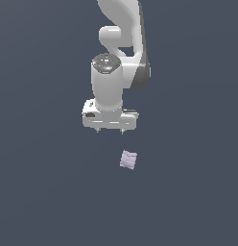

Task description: Pick up the object and move it to a goal position.

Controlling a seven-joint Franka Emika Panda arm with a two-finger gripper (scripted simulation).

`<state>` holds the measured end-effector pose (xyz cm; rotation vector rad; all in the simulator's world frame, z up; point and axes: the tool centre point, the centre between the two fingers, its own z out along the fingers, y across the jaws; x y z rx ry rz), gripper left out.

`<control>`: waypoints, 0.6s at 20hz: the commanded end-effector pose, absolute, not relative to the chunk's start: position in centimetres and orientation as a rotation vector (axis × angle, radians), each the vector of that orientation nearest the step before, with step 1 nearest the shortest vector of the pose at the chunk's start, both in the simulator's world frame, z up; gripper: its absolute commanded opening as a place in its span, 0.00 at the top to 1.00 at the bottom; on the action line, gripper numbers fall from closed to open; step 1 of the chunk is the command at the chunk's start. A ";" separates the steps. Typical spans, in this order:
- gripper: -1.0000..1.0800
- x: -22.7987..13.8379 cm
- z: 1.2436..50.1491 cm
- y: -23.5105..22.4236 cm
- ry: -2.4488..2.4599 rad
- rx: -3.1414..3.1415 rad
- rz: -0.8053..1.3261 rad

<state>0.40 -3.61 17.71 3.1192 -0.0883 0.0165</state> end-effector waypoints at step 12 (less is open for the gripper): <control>0.04 -0.2 17.0 0.1 -0.031 3.144 -0.035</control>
